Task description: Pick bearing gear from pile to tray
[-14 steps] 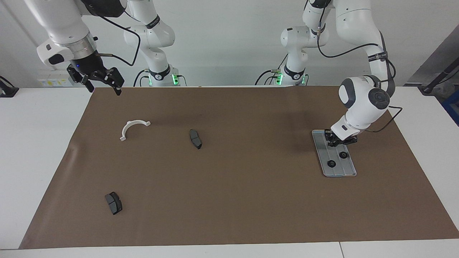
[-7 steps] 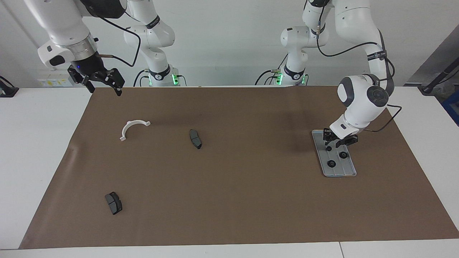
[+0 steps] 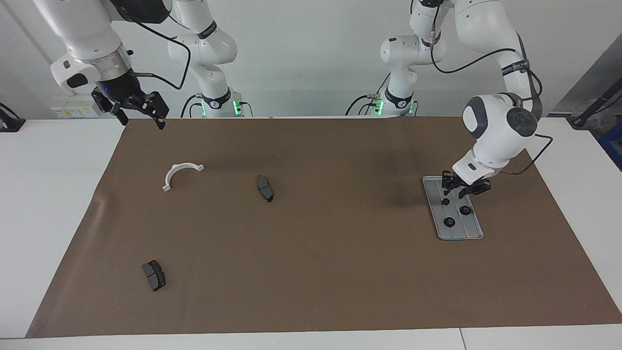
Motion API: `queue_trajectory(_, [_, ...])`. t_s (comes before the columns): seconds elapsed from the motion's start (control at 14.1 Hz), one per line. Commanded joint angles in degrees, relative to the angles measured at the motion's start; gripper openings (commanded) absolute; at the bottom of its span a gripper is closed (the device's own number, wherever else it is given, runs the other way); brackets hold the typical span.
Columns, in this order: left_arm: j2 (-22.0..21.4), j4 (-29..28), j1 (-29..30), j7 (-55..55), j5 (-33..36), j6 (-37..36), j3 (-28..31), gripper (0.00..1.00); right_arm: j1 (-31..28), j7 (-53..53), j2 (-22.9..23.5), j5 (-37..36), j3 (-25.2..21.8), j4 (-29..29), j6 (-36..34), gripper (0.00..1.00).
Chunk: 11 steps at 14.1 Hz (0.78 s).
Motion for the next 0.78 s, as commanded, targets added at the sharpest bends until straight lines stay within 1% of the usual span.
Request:
queue_trajectory(0.0, [-2.7,5.9,-0.1,-1.0,-0.6,-10.5,0.3,0.48,-0.2,-1.7,-0.8,0.8,0.0,-0.9,0.6,1.00])
queue_trajectory(0.14, [-4.1,9.4,0.3,-1.0,-0.6,-15.9,0.4,0.48,-0.2,-1.7,-0.8,0.8,0.0,-0.8,0.6,1.00])
queue_trajectory(0.28, [-7.5,10.4,0.4,-1.0,-0.6,-19.4,0.6,0.56,-0.2,-1.7,-0.8,0.8,0.0,-0.9,0.6,1.00])
queue_trajectory(0.43, [-11.4,10.5,0.5,-1.1,-0.4,-22.9,0.6,0.58,-0.2,-1.7,-0.8,0.8,0.0,-0.9,0.6,1.00])
queue_trajectory(0.5, [-12.7,11.0,0.5,-1.1,-0.3,-24.9,0.7,0.65,-0.2,-1.7,-0.8,0.8,0.0,-0.8,0.6,1.00])
queue_trajectory(0.57, [-13.1,13.3,0.6,-1.0,-0.2,-27.3,0.9,0.76,-0.2,-1.7,-0.8,0.8,0.0,-0.9,0.6,1.00])
queue_trajectory(0.71, [-12.8,20.0,1.8,-0.9,0.0,-33.4,0.6,0.97,-0.2,-1.7,-0.8,0.8,0.0,-0.9,0.6,1.00])
